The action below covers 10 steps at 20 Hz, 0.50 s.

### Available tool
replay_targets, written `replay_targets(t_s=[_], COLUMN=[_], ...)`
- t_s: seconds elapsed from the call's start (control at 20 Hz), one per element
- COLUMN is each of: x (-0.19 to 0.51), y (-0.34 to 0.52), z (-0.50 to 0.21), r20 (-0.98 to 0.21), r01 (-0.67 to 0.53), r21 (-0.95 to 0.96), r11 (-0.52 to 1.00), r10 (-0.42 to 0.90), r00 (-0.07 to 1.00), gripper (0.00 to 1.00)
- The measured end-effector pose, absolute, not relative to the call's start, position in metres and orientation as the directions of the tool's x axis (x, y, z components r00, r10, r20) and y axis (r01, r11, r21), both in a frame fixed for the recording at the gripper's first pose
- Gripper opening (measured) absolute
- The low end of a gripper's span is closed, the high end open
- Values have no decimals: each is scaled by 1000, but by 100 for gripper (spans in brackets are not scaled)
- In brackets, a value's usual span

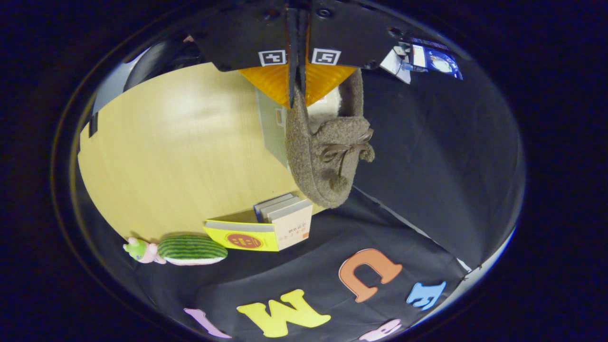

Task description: Open the storage box then place both shoes into the box .Put the left shoe in first, then the right shoe, with the right side of both shoes facing outward in a uniform manner.

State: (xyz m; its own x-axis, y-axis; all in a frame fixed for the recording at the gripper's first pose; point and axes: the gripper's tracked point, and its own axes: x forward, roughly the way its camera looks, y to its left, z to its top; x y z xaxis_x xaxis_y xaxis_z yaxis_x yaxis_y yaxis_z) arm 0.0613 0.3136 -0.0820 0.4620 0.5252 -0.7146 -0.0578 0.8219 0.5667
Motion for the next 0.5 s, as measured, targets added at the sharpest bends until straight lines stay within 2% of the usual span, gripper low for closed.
replay_targets(t_s=[0.5], x=[78], y=[347], z=[-119], r20=[-771], r01=[17], r21=[521], r11=[853], r10=[462], r00=[439], gripper=[6])
